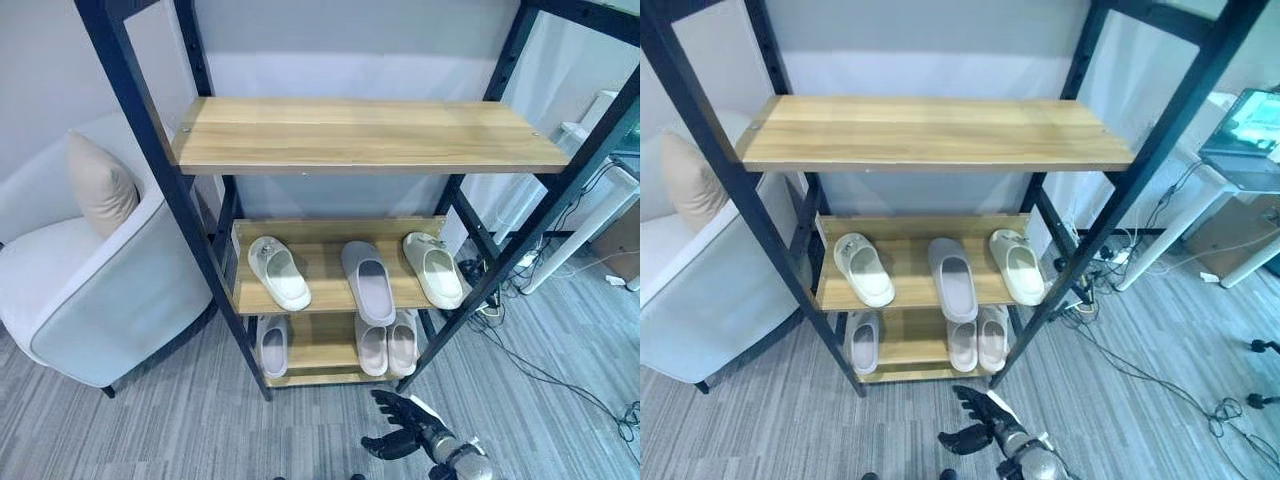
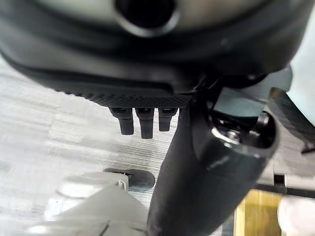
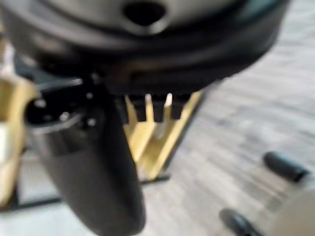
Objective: Arrange the slippers neatly on the shoe rack.
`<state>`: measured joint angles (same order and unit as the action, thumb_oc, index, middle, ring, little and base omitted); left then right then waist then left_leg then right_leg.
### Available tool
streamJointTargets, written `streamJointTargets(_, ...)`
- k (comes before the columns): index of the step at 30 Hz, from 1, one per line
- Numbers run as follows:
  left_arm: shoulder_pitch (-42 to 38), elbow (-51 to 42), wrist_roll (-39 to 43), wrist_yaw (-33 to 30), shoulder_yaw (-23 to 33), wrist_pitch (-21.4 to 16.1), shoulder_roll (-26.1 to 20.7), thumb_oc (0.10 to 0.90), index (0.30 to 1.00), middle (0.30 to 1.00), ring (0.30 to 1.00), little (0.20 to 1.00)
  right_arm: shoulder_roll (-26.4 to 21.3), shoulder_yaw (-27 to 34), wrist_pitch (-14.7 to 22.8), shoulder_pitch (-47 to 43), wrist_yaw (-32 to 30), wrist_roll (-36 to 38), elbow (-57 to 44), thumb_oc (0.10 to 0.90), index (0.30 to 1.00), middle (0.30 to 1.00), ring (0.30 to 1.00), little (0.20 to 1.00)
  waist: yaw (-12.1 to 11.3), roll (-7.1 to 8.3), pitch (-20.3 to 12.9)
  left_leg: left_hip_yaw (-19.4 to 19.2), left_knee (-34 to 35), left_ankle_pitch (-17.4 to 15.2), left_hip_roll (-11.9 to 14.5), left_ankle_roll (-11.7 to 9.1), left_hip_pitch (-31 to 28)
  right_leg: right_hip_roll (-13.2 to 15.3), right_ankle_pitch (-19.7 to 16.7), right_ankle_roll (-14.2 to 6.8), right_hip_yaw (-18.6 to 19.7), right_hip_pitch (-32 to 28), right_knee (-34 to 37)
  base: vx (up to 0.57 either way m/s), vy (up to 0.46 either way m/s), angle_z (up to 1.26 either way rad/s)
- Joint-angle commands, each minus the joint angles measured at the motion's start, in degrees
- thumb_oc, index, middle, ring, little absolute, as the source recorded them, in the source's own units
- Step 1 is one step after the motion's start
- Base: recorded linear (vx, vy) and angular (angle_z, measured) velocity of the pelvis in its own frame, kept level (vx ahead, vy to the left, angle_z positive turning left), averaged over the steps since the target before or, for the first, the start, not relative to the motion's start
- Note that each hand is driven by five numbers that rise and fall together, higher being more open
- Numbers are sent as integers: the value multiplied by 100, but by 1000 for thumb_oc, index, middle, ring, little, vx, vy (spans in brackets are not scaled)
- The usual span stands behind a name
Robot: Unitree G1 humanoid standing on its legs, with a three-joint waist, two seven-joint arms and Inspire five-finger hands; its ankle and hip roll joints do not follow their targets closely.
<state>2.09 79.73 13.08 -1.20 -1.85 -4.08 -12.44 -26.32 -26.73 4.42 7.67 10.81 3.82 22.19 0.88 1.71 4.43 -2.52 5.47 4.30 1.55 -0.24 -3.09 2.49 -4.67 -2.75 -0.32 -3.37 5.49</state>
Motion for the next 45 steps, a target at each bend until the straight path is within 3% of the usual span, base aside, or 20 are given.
streamJointTargets(1, -345, 349, -735, 5, -451, 21, 115, 800, 900, 900, 900, 900, -22, -227, 415, -738, 409, 162, -1051, 800, 900, 900, 900, 900, -31, 105, -15, -28, -47, -492, -194, -12, 6, 227, 780, -375, 9, -25, -483, 3, -24, 11)
streamJointTargets(5, -376, 379, -933, 70, -588, 94, 144, 800, 900, 900, 900, 900, -175, -423, 307, -927, 653, 435, -1599, 800, 900, 900, 900, 900, -19, 85, -29, -11, -47, -505, -182, -26, -29, 210, 779, -375, -25, -61, -469, 30, -13, 14)
streamJointTargets(6, -365, 423, -1013, 129, -599, 128, 136, 800, 900, 900, 900, 900, -281, -529, 274, -982, 874, 798, -2017, 800, 900, 900, 900, 900, -30, 79, -27, 1, -47, -510, -173, -35, -52, 202, 787, -363, -30, -96, -455, 43, -12, 13)
streamJointTargets(8, -349, 431, -1134, 146, -592, 116, 126, 800, 900, 900, 900, 900, -502, -494, 343, -1083, 935, 855, -2578, 800, 900, 900, 900, 900, -38, 66, -31, 0, -47, -477, -156, -44, -41, 188, 759, -352, -38, -94, -430, 13, -8, 4)
streamJointTargets(12, -251, 396, -1340, 141, -507, 71, 151, 800, 900, 900, 900, 900, -1072, 278, 748, -998, 539, 208, -3826, 800, 900, 900, 900, 900, -15, 34, -62, -28, -47, -498, -137, -51, -78, 184, 773, -363, -42, -139, -392, 44, -1, -1)
streamJointTargets(15, -203, 388, -1488, 115, -430, 64, 162, 800, 900, 900, 900, 900, -1397, 1024, 1056, -1007, -140, -899, -4281, 800, 900, 900, 900, 900, 3, 27, -103, -17, -47, -526, -138, -39, -95, 188, 767, -374, -40, -176, -339, 67, -3, 0)
streamJointTargets(17, -173, 310, -1569, 73, -433, 28, 164, 800, 900, 900, 900, 900, -1486, 1365, 1134, -1001, -533, -1355, -4157, 800, 900, 900, 900, 900, -16, 18, -100, -11, -47, -539, -138, -35, -105, 191, 764, -379, -62, -203, -307, 71, -10, 0)
streamJointTargets(23, -87, 161, -1490, 92, -595, 23, 127, 800, 900, 900, 900, 900, -1471, 2311, 911, -1268, -1536, -1710, -2946, 800, 900, 900, 900, 900, -102, 17, -41, 67, -47, -615, -166, -24, -27, 193, 745, -389, -105, -198, -134, 63, -6, 1)
streamJointTargets(26, 21, 300, -1602, 109, -553, 53, 63, 800, 900, 900, 900, 900, -1624, 2522, 890, -1503, -1939, -2101, -2504, 800, 900, 900, 900, 900, -173, 18, 9, 85, -47, -621, -162, -31, 33, 182, 727, -387, -110, -150, -95, 75, -4, 2)
streamJointTargets(31, 24, 375, -1672, 92, -501, 65, -75, 800, 900, 900, 900, 900, -1797, 2511, 873, -1895, -2223, -2230, -2076, 800, 900, 900, 900, 900, -252, 50, 116, 100, -47, -616, -156, -39, 135, 167, 720, -377, -128, -66, -79, -4, -8, 4)
streamJointTargets(36, -45, 490, -1889, 41, -579, 122, -196, 800, 900, 900, 900, 900, -2182, 2276, 616, -2706, -2571, -2757, -1649, 800, 900, 900, 900, 900, -333, 80, 264, 136, -47, -575, -152, -60, 379, 140, 704, -367, -153, 142, -49, -23, -7, 10)
streamJointTargets(45, -214, 343, -1871, -1, -1056, 3, -93, 800, 900, 900, 900, 900, -1947, 1620, 655, -3795, -2715, -2132, -822, 800, 900, 900, 900, 900, -464, 71, 537, 198, -47, -488, -184, -75, 649, 147, 640, -362, -174, 396, -49, -3, 0, 1)
